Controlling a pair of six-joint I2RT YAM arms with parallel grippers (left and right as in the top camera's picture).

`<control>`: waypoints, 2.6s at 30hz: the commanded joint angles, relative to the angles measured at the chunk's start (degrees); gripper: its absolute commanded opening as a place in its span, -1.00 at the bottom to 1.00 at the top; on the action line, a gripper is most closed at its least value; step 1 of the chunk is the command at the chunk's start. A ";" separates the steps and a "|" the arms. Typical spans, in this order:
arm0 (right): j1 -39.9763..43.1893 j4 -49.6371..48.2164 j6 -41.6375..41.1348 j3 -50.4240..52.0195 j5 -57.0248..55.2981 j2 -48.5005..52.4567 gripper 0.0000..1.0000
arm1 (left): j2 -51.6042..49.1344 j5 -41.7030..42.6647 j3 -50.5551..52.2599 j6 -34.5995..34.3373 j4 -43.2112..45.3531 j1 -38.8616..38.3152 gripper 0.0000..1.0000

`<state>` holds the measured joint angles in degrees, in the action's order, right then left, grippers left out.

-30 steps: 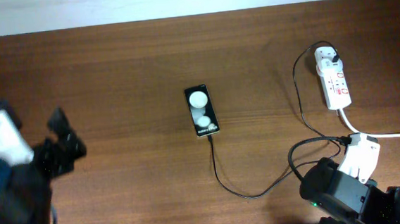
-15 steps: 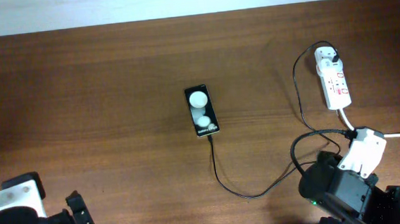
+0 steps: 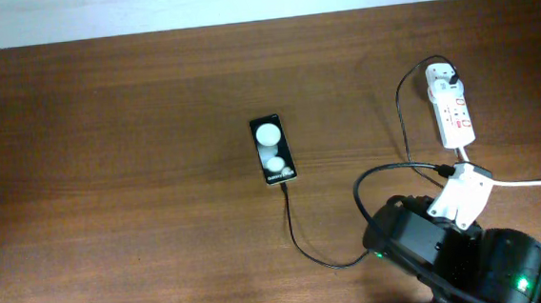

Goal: Plug charger to phone and switch on socket

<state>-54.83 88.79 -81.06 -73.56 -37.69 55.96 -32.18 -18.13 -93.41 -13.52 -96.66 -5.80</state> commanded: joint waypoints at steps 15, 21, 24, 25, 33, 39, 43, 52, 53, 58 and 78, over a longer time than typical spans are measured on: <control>42.14 -7.17 27.02 -0.61 23.85 11.34 -0.92 | 10.84 0.39 -0.07 -0.15 -0.02 0.35 0.98; 57.33 -9.44 35.91 -0.76 29.24 17.07 -0.92 | 10.84 0.39 -0.07 -0.15 -0.02 0.35 0.98; 62.36 -10.36 37.79 -1.97 31.28 20.41 -0.92 | 10.84 0.39 -0.07 -0.15 -0.02 0.35 0.98; 63.67 -10.47 38.12 -2.78 31.30 21.55 -0.92 | 10.84 0.39 -0.07 -0.15 -0.02 0.35 0.98; 69.13 -10.05 41.86 -16.46 33.20 33.31 -0.92 | 10.84 0.39 -0.07 -0.15 -0.02 0.35 0.98; 72.24 -10.23 44.98 -24.65 34.62 42.36 -0.92 | 10.84 0.39 -0.07 -0.15 -0.02 0.35 0.98; 76.19 -11.13 45.70 -29.31 35.82 48.96 -0.92 | 10.84 0.39 -0.07 -0.15 -0.02 0.35 0.98; 79.97 -20.50 49.53 -32.02 41.00 59.45 -0.92 | 10.84 0.39 -0.07 -0.15 -0.02 0.33 0.98; 79.93 -22.49 50.93 -32.02 41.46 60.30 -0.92 | 10.84 0.39 -0.07 -0.15 -0.02 0.35 0.98; 80.08 -28.70 51.63 -32.02 45.00 64.30 -0.92 | 10.84 0.39 -0.07 -0.15 -0.02 0.35 0.98; 79.97 -37.46 52.04 -32.00 49.29 72.81 -0.92 | 10.84 0.39 -0.07 -0.15 -0.02 0.33 0.98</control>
<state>25.10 51.75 -28.56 -104.16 11.94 127.96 -21.85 -17.93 -93.43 -13.52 -96.68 -5.80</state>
